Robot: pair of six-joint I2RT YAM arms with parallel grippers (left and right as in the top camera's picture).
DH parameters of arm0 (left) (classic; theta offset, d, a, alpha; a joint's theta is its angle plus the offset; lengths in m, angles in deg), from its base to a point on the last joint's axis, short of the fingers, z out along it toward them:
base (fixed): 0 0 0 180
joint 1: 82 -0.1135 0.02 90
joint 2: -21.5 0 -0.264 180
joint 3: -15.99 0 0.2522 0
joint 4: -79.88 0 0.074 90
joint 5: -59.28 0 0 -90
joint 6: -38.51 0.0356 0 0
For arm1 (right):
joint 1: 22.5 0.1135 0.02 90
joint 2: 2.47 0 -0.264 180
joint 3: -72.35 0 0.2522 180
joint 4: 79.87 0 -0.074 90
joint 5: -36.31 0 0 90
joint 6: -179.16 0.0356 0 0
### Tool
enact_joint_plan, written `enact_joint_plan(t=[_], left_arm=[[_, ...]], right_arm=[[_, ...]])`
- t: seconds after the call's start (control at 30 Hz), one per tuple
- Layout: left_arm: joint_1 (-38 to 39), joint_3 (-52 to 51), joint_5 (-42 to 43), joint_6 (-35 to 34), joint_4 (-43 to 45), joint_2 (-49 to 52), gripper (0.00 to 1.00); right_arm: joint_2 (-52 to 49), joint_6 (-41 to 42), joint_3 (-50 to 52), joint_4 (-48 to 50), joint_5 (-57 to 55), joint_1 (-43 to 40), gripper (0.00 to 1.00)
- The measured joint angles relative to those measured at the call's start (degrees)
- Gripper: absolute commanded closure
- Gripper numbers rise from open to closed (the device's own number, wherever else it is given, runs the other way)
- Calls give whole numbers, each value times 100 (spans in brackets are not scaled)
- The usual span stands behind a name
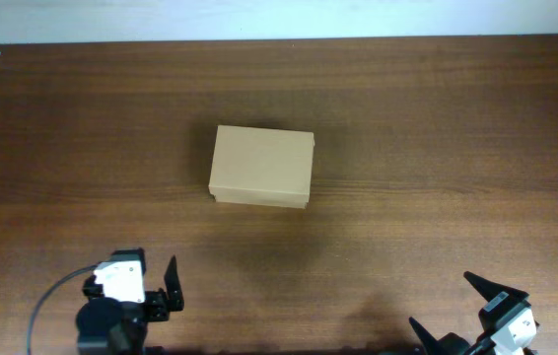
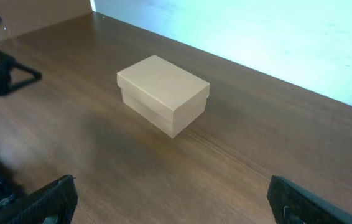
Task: Pack container
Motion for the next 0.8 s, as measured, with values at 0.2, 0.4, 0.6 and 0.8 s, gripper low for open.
enact_joint_plan(t=[0.2, 0.4, 0.6, 0.8], left_arm=[[0, -892, 0, 81, 22, -341, 1], [0, -1154, -129, 85, 240, -345, 0], [0, -1158, -389, 85, 251, -345, 1], [0, -1158, -474, 85, 256, -345, 0]], right_arm=[[0, 4, 4, 0, -2, 2, 1], [0, 2, 4, 0, -2, 0, 1], [0, -2, 4, 0, -2, 0, 1], [0, 2, 4, 0, 0, 2, 1]])
